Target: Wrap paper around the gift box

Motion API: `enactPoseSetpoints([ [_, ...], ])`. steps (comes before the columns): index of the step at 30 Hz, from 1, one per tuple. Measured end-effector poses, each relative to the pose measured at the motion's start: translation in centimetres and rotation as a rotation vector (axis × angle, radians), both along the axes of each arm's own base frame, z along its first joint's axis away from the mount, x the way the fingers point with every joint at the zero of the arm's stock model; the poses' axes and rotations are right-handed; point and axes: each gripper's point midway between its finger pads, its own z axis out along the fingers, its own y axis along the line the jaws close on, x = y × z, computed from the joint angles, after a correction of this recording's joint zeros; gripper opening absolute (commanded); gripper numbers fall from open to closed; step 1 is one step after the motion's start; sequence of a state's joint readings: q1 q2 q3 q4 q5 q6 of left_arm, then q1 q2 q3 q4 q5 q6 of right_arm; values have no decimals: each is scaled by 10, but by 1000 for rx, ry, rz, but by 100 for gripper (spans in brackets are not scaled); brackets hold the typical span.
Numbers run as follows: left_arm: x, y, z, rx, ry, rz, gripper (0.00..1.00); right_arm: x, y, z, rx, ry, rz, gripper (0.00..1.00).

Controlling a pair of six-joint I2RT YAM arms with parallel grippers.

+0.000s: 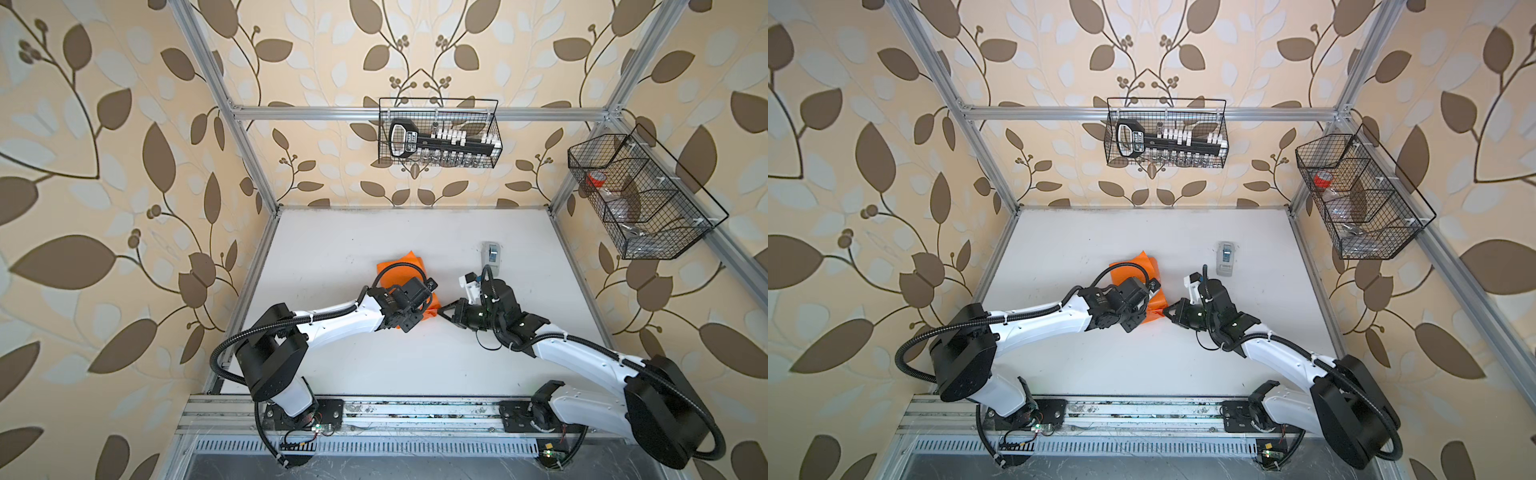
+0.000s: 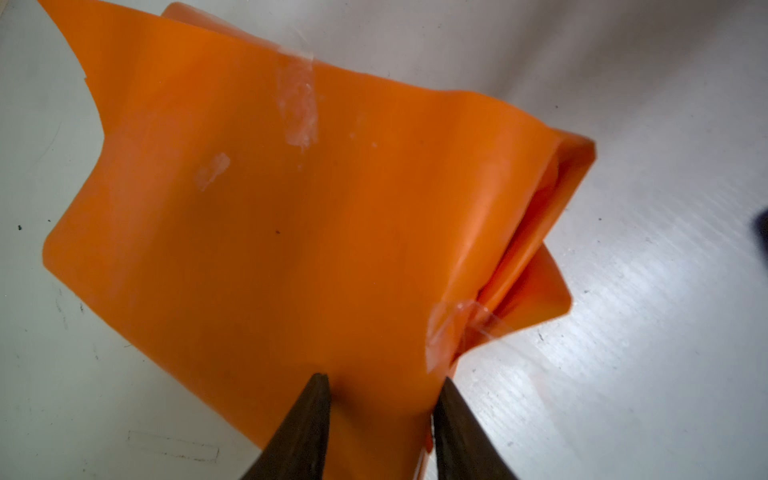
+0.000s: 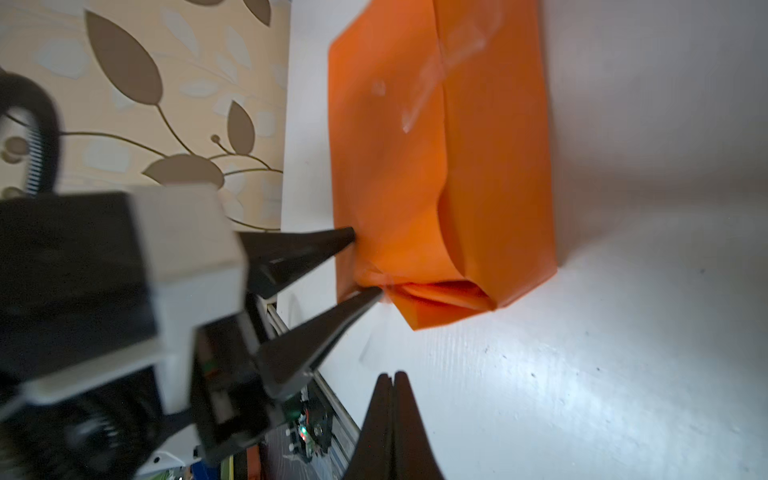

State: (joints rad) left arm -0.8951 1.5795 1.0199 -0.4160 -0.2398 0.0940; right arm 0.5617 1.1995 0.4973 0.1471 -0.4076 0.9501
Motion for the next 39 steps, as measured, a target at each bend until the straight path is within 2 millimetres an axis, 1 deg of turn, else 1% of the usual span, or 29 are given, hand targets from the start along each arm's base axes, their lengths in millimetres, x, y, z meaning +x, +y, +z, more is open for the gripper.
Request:
enactPoseSetpoints([
  [3, 0, 0, 0, 0, 1, 0, 41, -11, 8, -30, -19, 65, 30, 0],
  [5, 0, 0, 0, 0, 1, 0, 41, -14, 13, -41, -20, 90, 41, 0],
  [6, 0, 0, 0, 0, 1, 0, 41, -13, 15, -43, -14, 92, 42, 0],
  [13, 0, 0, 0, -1, 2, -1, 41, -1, 25, -42, 20, 70, 32, 0],
  [19, 0, 0, 0, -1, 2, -1, 41, 15, 26, -48, 28, 77, 0, 0],
  [22, 0, 0, 0, -1, 2, -1, 41, 24, 25, -45, 35, 69, -16, 5],
  [27, 1, -2, 0, -5, 0, -1, 41, 31, 24, -43, 44, 69, -29, 19],
  [31, 2, -3, 0, -8, -2, -1, 41, 33, 24, -41, 60, 75, -37, 24],
  [36, 3, -4, 0, -12, -4, 0, 41, 40, 23, -30, 139, 60, -56, 26],
  [39, 3, -4, 0, -12, -5, -1, 41, 39, 22, -30, 191, 70, -67, 23],
])
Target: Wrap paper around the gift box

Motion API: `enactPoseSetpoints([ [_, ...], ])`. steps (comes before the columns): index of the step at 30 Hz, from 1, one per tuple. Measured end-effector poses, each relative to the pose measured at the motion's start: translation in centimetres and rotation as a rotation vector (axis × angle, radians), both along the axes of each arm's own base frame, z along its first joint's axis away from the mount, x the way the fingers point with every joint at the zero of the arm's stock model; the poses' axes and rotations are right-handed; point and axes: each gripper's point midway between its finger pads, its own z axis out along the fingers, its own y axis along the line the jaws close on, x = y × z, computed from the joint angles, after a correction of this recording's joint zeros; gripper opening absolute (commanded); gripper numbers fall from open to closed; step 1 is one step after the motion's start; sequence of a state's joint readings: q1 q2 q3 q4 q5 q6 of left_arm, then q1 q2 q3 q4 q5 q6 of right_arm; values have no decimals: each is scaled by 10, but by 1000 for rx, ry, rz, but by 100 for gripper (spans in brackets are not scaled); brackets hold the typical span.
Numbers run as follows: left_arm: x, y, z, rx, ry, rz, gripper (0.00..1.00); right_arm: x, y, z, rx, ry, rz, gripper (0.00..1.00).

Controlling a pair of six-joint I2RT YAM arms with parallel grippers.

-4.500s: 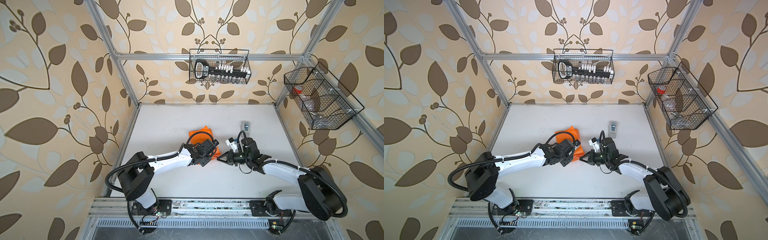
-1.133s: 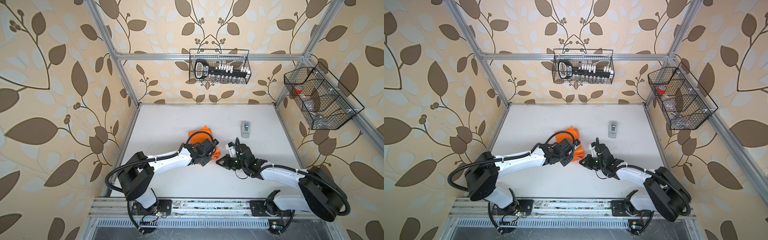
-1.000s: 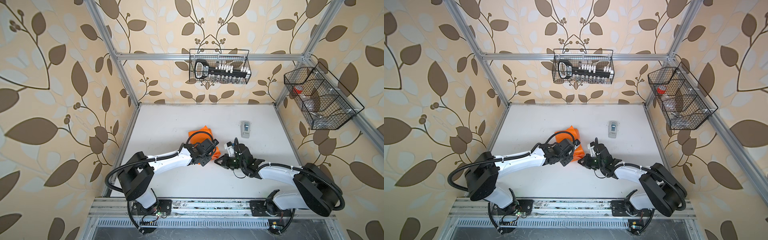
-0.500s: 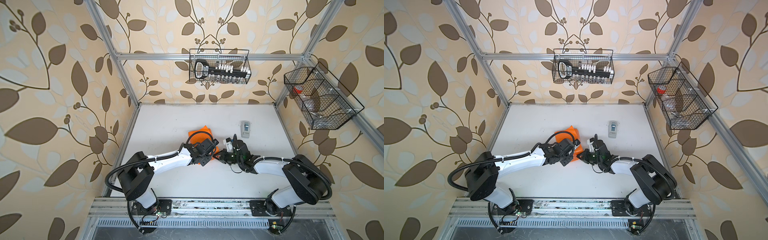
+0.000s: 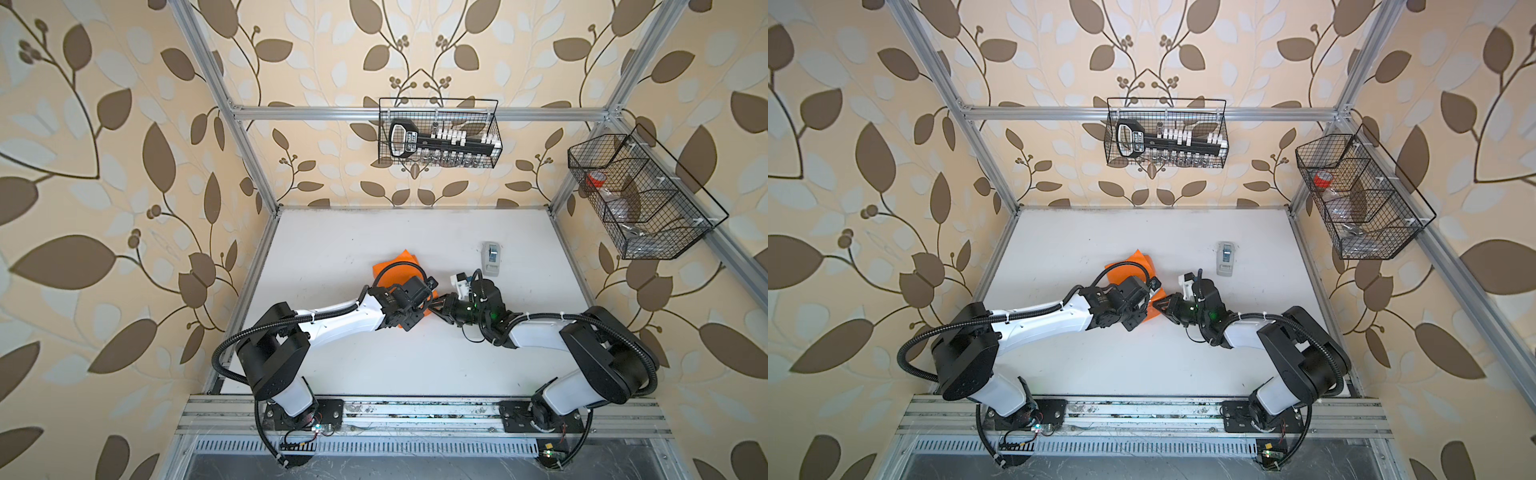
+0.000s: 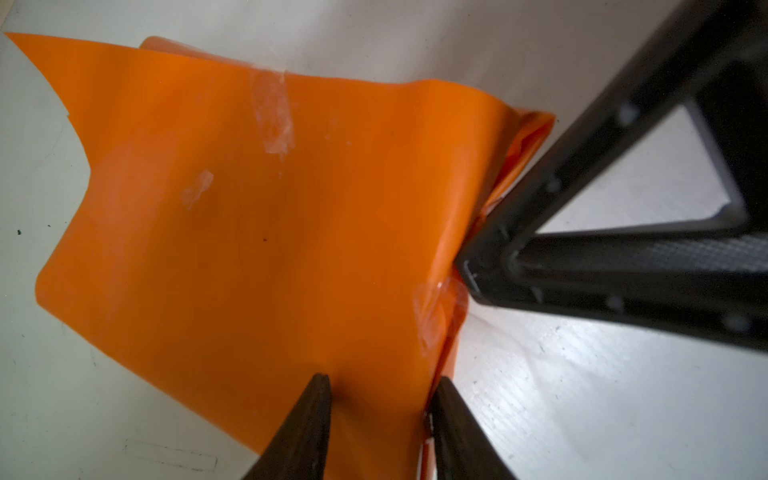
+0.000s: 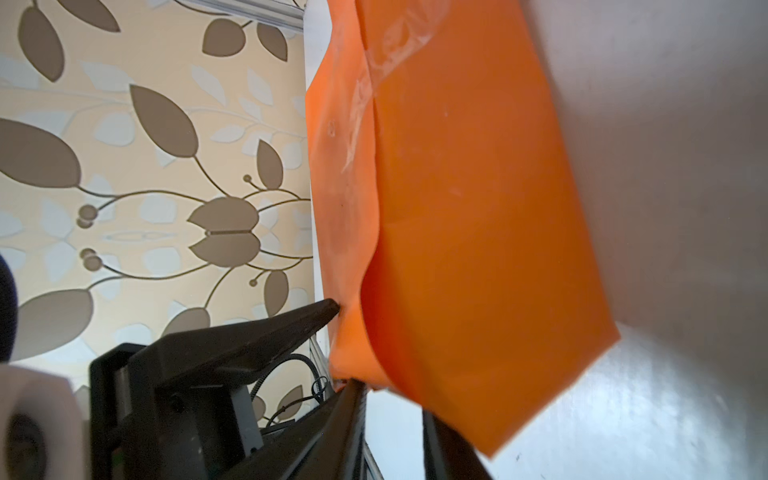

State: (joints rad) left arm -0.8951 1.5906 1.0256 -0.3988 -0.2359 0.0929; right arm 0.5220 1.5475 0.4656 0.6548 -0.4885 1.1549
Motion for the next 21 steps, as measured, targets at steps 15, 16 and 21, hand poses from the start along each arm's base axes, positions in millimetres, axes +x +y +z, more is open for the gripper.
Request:
enactPoseSetpoints([
  [15, 0, 0, 0, 1, 1, 0, 41, -3, -8, 3, 182, 31, -57, 19],
  [16, 1, -1, 0, 1, 1, 1, 41, -4, -8, 5, 184, 27, -57, 18],
  [21, 1, -2, 0, 0, 1, 0, 41, -10, -12, 25, 175, -22, -47, 10],
])
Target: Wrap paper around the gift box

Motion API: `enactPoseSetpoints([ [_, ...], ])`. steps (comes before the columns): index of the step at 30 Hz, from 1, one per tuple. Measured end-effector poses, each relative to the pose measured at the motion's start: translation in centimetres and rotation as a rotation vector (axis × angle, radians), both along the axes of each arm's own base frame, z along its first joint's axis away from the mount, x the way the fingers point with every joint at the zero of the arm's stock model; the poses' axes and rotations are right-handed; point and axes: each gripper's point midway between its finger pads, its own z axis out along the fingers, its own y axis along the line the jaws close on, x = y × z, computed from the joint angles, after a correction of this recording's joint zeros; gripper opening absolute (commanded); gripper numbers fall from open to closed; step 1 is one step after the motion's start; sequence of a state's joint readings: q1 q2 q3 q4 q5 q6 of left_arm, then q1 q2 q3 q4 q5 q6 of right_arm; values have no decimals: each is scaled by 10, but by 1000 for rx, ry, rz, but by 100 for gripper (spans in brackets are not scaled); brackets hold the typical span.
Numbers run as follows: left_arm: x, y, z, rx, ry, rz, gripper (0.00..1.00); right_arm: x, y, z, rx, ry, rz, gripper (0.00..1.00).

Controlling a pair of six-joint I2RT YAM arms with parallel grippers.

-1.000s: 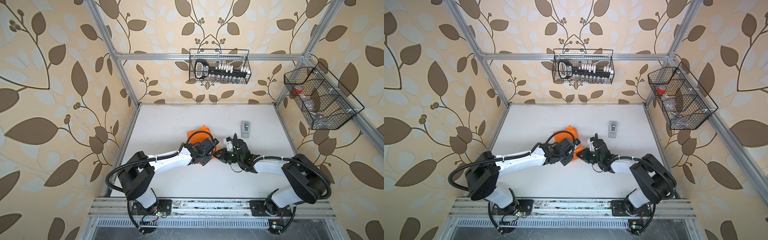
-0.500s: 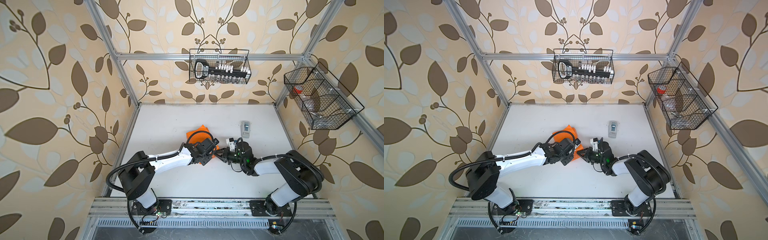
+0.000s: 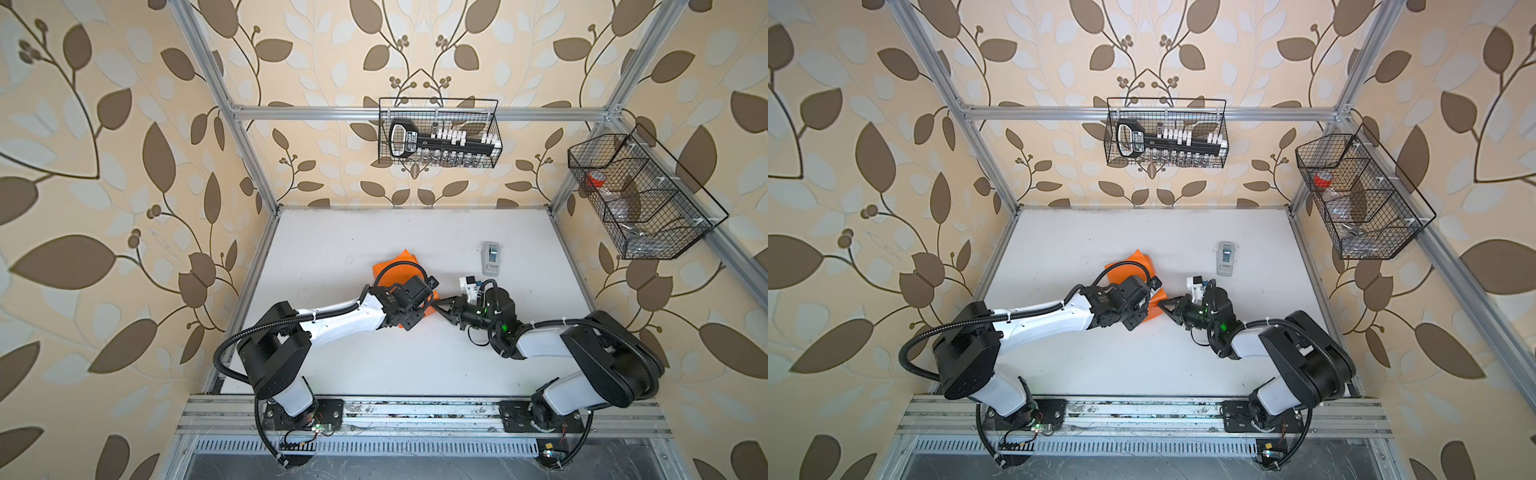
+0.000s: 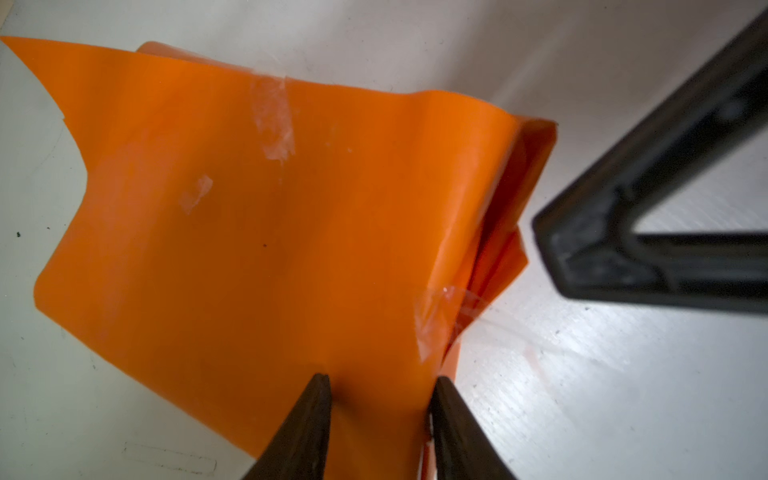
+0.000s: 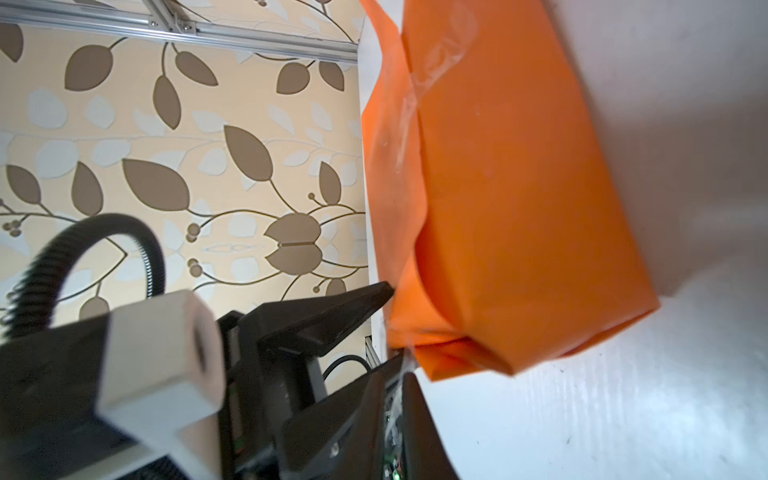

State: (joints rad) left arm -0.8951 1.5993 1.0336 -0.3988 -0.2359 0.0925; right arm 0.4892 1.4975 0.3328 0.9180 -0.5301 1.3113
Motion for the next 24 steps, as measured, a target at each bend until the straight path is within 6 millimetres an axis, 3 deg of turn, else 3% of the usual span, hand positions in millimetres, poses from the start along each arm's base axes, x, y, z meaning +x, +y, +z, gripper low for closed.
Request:
enactPoseSetpoints([
  [5, 0, 0, 0, 0, 0, 0, 41, -7, -5, 21, -74, -62, 5, 0],
  [9, 0, 0, 0, 0, 0, 0, 41, -8, 6, 32, -130, -89, 45, 0],
  [18, 0, 0, 0, 1, 0, 0, 41, -21, 23, 3, -200, -9, 120, 0],
  [24, 1, -1, 0, 2, 0, 1, 41, -18, 30, 9, -196, -22, 130, 0],
])
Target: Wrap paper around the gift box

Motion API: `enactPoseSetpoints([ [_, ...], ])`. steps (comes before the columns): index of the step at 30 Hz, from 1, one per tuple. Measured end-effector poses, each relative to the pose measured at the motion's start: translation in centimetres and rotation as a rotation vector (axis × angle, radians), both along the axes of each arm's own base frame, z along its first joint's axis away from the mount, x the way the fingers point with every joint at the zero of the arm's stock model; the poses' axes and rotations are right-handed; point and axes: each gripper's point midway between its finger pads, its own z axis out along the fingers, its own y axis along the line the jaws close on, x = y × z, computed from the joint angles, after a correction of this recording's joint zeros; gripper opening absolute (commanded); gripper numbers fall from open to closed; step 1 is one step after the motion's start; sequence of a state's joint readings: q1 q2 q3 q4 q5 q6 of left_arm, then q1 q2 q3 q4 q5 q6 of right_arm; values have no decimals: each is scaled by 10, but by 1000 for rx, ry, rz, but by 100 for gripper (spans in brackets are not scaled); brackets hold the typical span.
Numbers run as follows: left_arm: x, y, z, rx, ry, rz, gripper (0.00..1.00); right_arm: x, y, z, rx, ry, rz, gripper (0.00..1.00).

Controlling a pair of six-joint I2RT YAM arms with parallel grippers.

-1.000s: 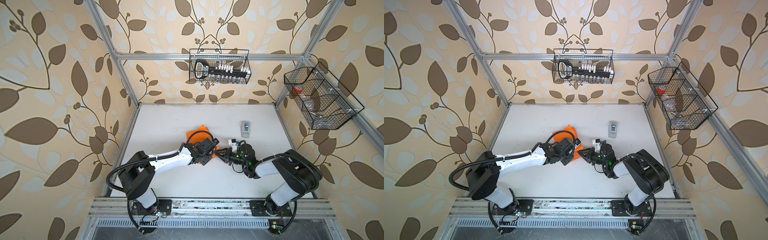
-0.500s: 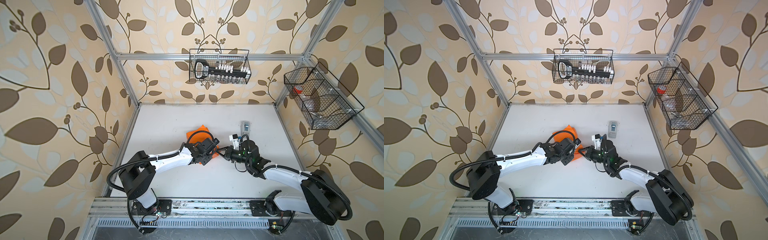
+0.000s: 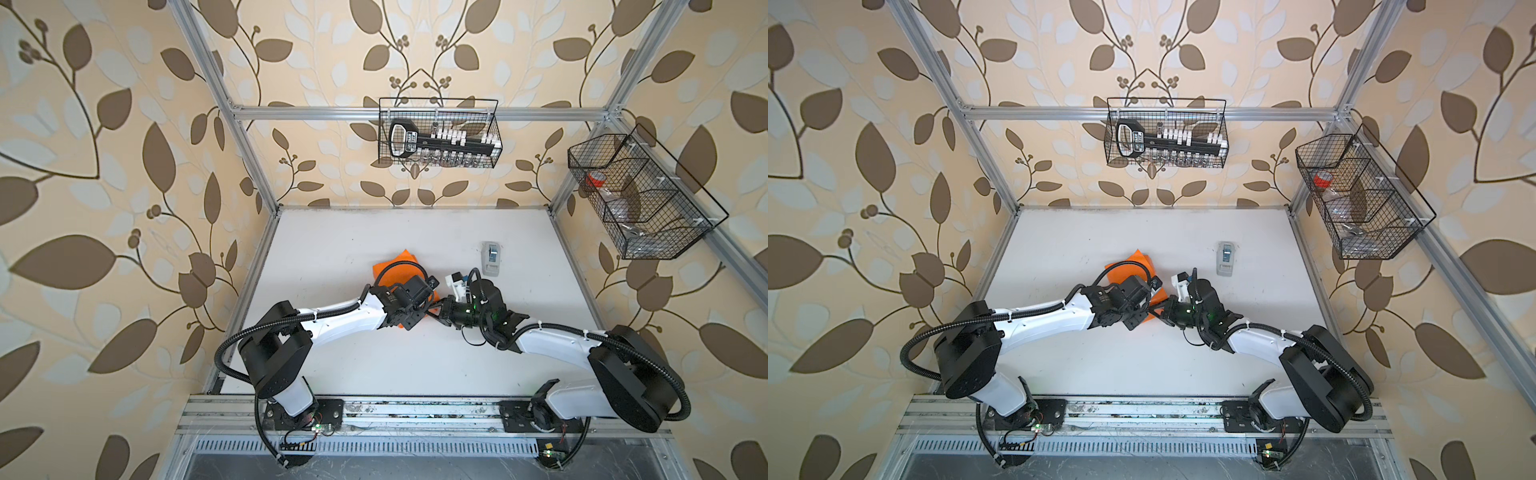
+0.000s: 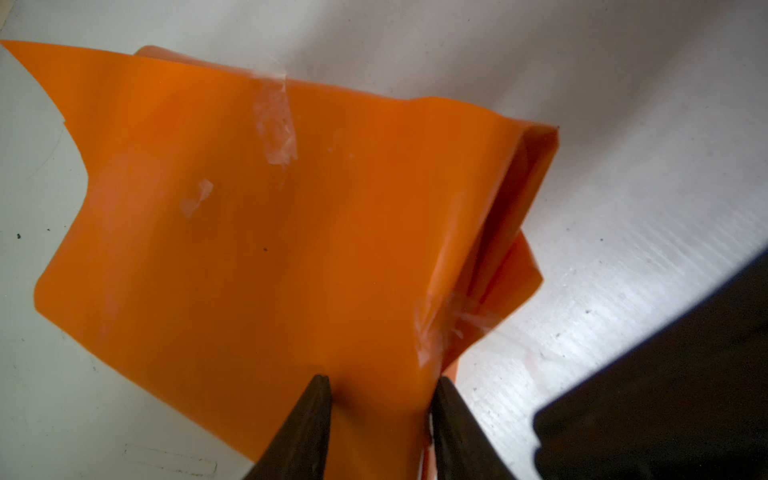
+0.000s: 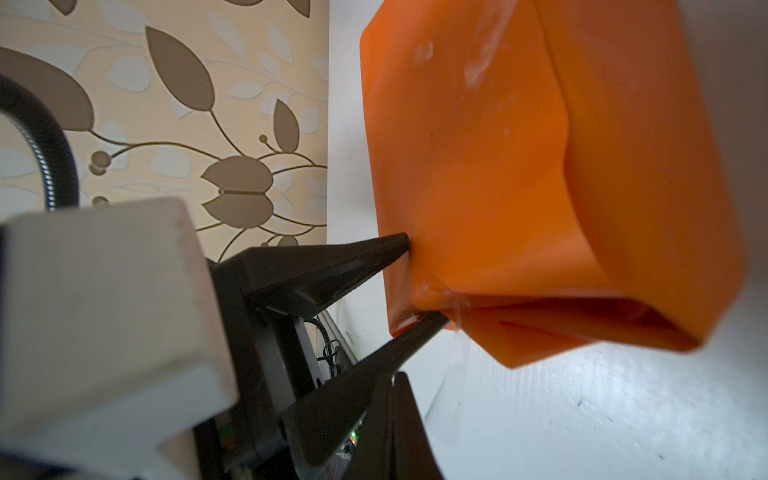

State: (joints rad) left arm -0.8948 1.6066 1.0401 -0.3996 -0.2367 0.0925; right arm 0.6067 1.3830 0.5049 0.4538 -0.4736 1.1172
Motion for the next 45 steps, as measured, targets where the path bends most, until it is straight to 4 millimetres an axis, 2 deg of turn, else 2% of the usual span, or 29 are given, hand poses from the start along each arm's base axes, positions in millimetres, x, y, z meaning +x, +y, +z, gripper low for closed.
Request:
enactPoseSetpoints([
  [18, 2, 1, 0, 0, 0, 6, 41, 3, -1, -27, -48, 49, -13, 0],
  [25, 2, 1, 0, -1, 0, 6, 41, 11, -7, -44, -64, 75, -39, 0],
  [32, 2, 1, 0, 0, 0, 6, 41, 21, -14, -49, -58, 81, -62, 0],
  [39, 2, 1, 0, -1, 0, 6, 41, 22, -13, -63, -50, 118, -54, 0],
  [45, 2, 1, 0, 1, 1, 6, 41, 23, -12, -61, -38, 114, -50, 0],
])
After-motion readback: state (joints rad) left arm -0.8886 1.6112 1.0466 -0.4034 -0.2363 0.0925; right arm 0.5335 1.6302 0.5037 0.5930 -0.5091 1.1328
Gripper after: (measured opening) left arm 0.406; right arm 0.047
